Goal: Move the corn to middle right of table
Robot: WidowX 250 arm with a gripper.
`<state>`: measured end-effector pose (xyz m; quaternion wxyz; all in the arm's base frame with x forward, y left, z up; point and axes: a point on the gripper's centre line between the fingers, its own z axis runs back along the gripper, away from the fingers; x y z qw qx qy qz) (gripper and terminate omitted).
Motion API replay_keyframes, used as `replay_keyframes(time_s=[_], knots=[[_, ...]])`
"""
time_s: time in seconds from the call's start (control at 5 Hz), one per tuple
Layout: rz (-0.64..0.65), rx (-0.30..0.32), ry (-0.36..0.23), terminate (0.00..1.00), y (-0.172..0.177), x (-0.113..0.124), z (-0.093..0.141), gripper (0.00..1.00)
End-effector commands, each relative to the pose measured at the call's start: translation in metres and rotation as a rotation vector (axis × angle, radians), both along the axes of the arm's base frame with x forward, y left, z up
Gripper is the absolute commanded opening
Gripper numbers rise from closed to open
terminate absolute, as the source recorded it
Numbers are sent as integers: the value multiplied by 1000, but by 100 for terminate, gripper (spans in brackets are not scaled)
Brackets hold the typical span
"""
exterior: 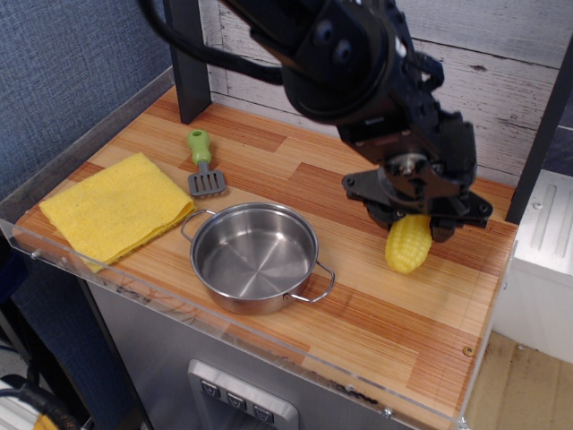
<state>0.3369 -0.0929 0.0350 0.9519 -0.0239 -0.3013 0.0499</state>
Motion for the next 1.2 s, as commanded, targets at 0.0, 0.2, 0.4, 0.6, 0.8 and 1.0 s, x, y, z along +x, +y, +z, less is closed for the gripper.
replay_keyframes(time_s=[0.0, 0.2, 0.4, 0.6, 0.8, 1.0], knots=[[-7, -18, -19, 0, -9, -3, 2, 0], [-3, -15, -16, 0, -10, -3, 2, 0], [-12, -18, 11, 0, -10, -3, 1, 100], [-4, -12, 12, 0, -10, -4, 3, 100], [-17, 2, -18, 0, -9, -6, 13, 100], [-17, 1, -72, 0, -7, -10, 31, 100]])
